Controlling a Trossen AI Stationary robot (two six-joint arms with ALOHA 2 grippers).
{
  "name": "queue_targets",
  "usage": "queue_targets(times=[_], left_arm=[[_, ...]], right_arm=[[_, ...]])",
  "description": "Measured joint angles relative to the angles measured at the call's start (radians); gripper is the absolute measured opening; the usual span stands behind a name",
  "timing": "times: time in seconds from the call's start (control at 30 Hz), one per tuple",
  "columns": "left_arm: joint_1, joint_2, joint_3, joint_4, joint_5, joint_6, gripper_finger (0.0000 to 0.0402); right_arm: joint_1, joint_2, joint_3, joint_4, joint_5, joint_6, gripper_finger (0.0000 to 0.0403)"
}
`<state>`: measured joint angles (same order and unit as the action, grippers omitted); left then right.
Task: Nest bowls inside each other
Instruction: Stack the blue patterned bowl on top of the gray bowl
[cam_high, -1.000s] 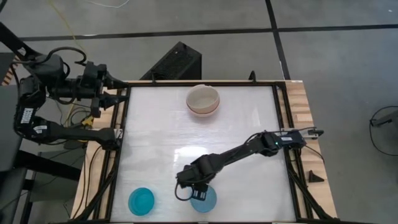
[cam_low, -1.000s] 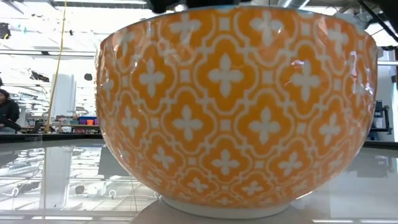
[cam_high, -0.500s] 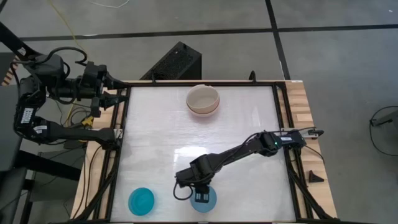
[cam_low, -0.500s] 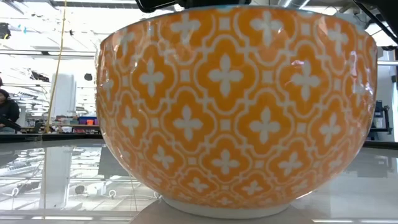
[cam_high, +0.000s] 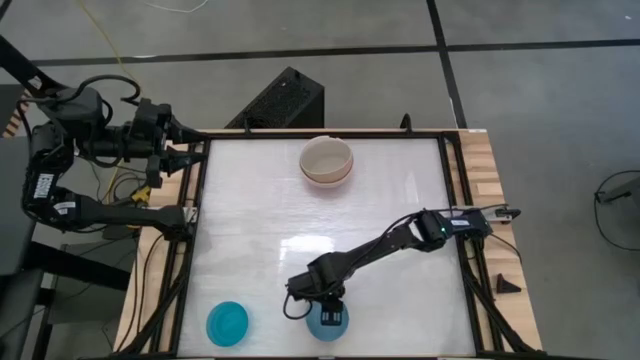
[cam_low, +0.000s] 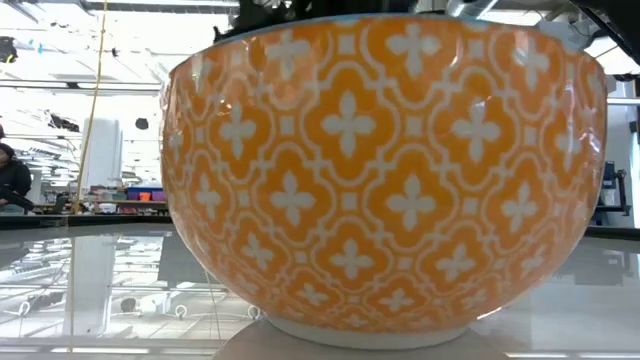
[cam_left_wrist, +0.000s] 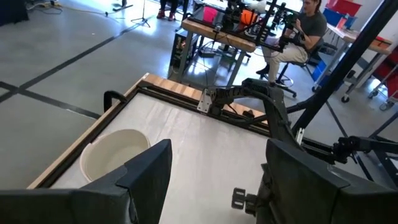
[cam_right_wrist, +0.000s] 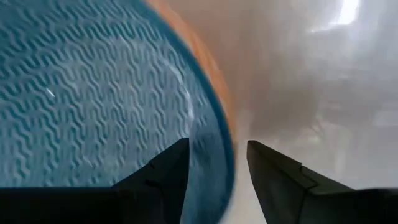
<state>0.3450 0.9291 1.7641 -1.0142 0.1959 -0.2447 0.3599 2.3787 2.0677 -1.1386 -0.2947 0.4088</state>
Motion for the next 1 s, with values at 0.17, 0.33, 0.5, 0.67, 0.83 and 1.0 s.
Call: queue_targets(times=[0.17, 0.33, 0.5, 0.67, 0.83, 1.0], left_arm=[[0.000, 0.000, 0.000, 0.000, -0.002, 0.000, 0.0250], [0.000, 0.000, 0.000, 0.000, -0.020, 0.001, 0.0250], [0.000, 0.005, 0.000, -0.001, -0.020, 0.004, 0.0250], [0.000, 0.010, 0.000, -0.014, -0.022, 0.004, 0.0250], [0.000, 0.013, 0.000, -0.030, -0.026, 0.004, 0.0250], [0.000, 0.012, 0.000, -0.038, -0.027, 0.004, 0.0250]], right_arm=[[-0.015, 0.000, -0.024, 0.116, -0.061, 0.025, 0.0152], [-0.042, -0.001, -0.025, 0.228, -0.089, 0.029, 0.0054], [-0.072, -0.001, 0.003, 0.381, -0.104, 0.036, 0.0056], [-0.100, -0.002, 0.049, 0.585, -0.100, 0.058, 0.0056], [-0.130, -0.003, 0.102, 0.854, -0.070, 0.054, 0.0056], [-0.155, -0.004, 0.140, 1.138, -0.047, 0.028, 0.0056]])
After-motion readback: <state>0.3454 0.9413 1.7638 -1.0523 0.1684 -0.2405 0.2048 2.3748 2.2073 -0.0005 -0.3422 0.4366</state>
